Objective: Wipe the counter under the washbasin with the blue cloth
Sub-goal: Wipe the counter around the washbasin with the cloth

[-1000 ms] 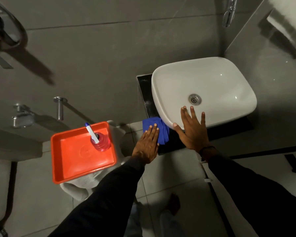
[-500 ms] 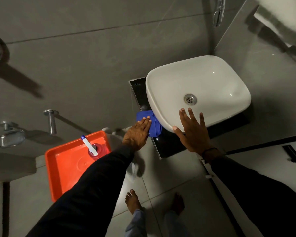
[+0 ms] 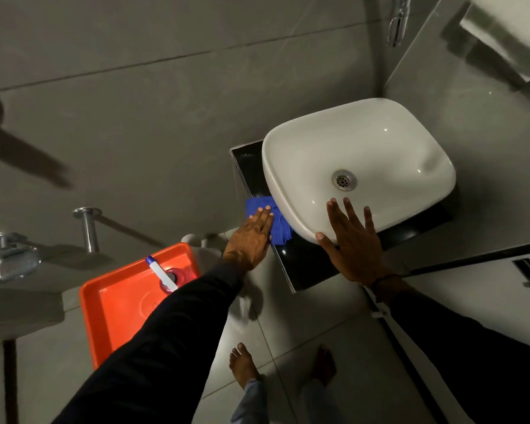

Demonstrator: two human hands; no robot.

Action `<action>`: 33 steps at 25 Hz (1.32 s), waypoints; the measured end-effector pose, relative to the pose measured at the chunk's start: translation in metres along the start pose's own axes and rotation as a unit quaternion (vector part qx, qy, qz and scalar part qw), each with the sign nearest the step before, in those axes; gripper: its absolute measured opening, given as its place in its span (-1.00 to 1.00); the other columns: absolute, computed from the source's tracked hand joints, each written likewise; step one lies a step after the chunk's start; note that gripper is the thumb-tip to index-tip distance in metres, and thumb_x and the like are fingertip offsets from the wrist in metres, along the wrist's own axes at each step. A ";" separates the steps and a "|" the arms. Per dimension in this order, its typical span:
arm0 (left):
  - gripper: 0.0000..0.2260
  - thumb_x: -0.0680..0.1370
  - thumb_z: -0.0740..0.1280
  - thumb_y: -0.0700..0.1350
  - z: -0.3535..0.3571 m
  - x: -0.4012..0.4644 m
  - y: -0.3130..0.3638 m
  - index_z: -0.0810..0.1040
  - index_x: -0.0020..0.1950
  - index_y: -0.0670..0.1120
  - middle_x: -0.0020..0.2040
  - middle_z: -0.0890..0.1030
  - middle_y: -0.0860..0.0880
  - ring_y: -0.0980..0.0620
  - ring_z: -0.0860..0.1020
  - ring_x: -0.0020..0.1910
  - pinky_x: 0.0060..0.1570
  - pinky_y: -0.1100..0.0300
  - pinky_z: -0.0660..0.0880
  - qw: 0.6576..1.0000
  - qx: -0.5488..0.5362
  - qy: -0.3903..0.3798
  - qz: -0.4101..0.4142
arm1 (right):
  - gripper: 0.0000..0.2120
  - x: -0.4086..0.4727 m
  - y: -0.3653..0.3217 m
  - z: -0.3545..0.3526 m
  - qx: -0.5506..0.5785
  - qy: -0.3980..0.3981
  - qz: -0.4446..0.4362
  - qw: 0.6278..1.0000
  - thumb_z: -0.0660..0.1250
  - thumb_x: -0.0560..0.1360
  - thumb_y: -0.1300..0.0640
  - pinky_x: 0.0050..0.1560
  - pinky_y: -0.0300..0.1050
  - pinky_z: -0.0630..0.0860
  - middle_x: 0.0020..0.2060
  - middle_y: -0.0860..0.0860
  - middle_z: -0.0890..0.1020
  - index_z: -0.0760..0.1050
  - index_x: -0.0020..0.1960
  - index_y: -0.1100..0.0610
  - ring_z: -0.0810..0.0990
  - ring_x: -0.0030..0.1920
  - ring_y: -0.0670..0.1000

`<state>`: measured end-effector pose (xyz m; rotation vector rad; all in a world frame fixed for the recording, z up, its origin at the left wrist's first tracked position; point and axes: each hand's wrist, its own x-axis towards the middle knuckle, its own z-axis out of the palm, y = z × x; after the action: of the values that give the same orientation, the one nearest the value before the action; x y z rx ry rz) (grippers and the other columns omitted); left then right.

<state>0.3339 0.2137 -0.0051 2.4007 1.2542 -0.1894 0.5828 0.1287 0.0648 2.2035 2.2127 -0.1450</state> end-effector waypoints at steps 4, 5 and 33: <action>-0.43 0.75 -0.02 -0.01 -0.018 0.023 -0.020 -0.18 0.68 -0.14 0.70 -0.17 -0.13 -0.12 -0.14 0.70 0.64 0.06 -0.17 1.000 -0.014 -0.002 -0.007 | -0.24 -0.001 0.002 0.001 -0.004 0.003 -0.004 1.000 -0.13 0.62 -0.33 0.59 0.34 0.00 0.63 0.05 0.13 -0.04 0.64 0.13 0.03 0.64 0.10; -0.42 0.75 -0.01 -0.01 -0.020 0.026 -0.023 -0.18 0.68 -0.14 0.70 -0.17 -0.14 -0.12 -0.14 0.70 0.62 0.08 -0.20 1.000 -0.022 0.001 -0.007 | -0.24 -0.001 0.001 0.000 -0.004 0.005 -0.005 1.000 -0.13 0.61 -0.33 0.59 0.33 0.00 0.62 0.05 0.14 -0.03 0.64 0.13 0.04 0.64 0.11; -0.42 0.75 0.03 -0.05 -0.072 0.086 -0.062 -0.19 0.67 -0.18 0.69 -0.20 -0.18 -0.18 -0.16 0.69 0.68 -0.04 -0.05 0.997 -0.047 -0.032 -0.050 | -0.16 0.023 -0.018 -0.016 -0.005 -0.035 0.042 0.999 -0.18 0.55 -0.41 0.58 0.36 -0.09 0.64 0.01 0.02 -0.14 0.65 0.10 -0.04 0.65 0.08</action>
<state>0.3288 0.3404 0.0147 2.2365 1.3255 -0.2300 0.5656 0.1532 0.0803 2.2443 2.0782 -0.2074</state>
